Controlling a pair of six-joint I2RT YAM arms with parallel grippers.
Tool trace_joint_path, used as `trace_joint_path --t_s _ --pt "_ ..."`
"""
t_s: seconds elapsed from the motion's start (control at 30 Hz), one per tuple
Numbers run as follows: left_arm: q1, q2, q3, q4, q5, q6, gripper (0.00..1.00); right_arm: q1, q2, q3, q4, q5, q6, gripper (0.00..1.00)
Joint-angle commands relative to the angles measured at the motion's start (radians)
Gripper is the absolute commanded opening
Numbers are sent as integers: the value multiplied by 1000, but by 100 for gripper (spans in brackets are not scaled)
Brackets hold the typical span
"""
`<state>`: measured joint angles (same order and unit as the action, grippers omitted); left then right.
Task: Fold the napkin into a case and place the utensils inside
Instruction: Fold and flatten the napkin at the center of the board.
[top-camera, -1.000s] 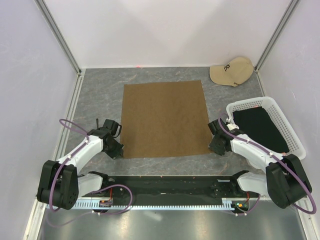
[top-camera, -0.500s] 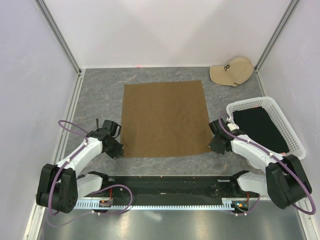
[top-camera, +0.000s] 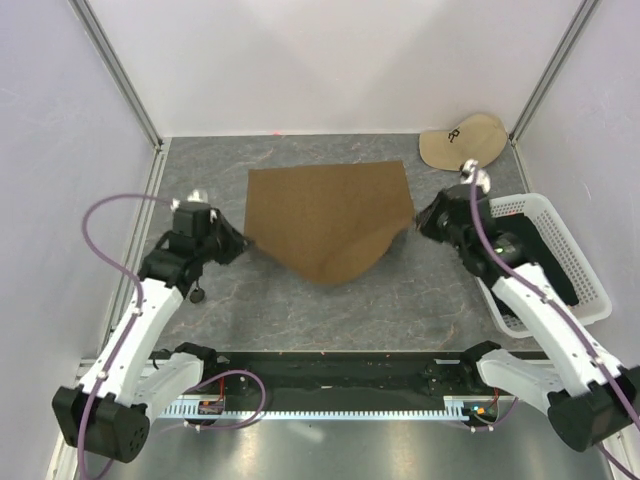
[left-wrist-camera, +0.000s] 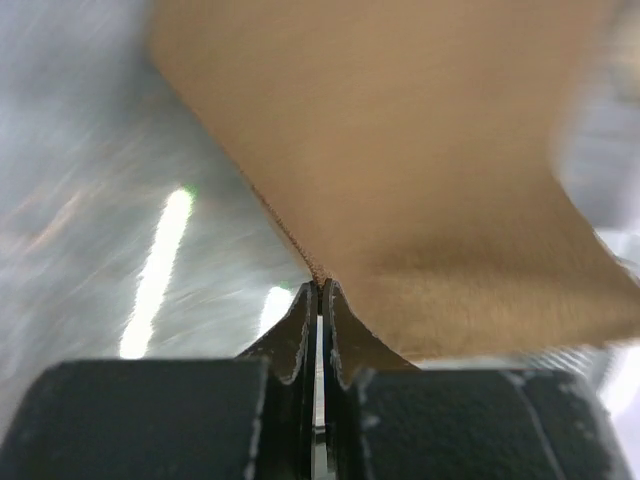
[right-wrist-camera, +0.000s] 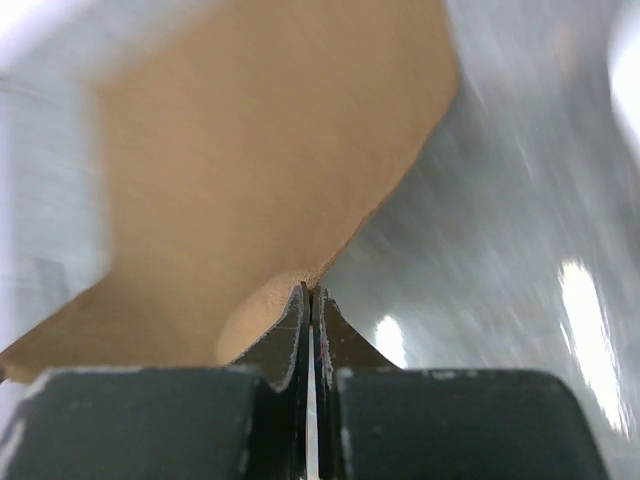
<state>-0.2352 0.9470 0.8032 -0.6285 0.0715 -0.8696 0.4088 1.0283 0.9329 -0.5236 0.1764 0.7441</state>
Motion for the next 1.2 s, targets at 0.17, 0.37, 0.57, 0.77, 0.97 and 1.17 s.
trace_joint_path --t_s 0.17,0.37,0.57,0.77,0.97,1.17 --pt "5 -181 488 135 154 308 2 -2 -204 440 -82 -67 -313 0" --pt "4 -306 631 98 128 365 2 -2 -349 569 -114 -143 -348 0" --pt "2 -257 663 82 18 322 2 -2 -309 612 -162 16 -278 0" --pt "2 -96 611 65 -220 250 2 -2 -38 624 -246 250 -249 0" --pt "14 275 560 156 -256 250 2 -70 224 523 -70 249 -288 0" --pt "68 617 631 256 -141 241 2 -163 470 462 144 118 -322 0"
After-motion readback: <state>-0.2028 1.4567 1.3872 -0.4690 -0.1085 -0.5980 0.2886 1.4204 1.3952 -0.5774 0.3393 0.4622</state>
